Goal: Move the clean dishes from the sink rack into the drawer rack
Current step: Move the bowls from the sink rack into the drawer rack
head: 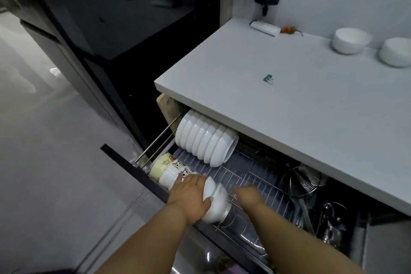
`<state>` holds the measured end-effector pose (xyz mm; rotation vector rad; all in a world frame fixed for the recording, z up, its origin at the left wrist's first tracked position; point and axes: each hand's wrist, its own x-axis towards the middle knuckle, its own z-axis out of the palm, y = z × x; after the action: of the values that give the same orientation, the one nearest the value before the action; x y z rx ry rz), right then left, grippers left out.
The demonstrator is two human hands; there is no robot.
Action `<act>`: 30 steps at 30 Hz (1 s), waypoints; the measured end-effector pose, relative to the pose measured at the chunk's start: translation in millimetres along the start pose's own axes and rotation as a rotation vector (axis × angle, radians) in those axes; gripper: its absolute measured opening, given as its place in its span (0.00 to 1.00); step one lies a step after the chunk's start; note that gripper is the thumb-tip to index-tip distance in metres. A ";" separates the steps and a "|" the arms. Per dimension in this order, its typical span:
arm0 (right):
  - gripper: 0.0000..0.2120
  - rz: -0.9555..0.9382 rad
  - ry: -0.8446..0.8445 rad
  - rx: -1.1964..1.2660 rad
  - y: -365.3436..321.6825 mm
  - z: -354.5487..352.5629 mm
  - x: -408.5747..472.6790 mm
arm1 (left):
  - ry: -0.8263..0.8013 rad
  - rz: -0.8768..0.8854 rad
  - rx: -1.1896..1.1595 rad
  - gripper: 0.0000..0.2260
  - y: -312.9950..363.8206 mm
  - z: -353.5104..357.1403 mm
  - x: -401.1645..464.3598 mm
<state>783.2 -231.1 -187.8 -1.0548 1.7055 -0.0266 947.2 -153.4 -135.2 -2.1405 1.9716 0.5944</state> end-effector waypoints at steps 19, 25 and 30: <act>0.12 -0.123 0.185 0.551 92.2 -86.0 -113.5 | -0.106 0.106 -0.224 0.32 124.6 -23.1 -80.4; 0.11 -0.113 0.255 0.692 125.9 -121.8 -133.6 | -0.177 0.229 -0.166 0.28 171.4 -21.6 -80.9; 0.10 -0.121 0.315 0.788 155.1 -168.3 -149.9 | -0.207 0.267 -0.214 0.17 214.9 -24.6 -68.4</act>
<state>559.2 -117.5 -79.4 -0.5634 1.6673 -0.9078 736.9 -124.0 -55.4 -1.8422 2.1736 1.0688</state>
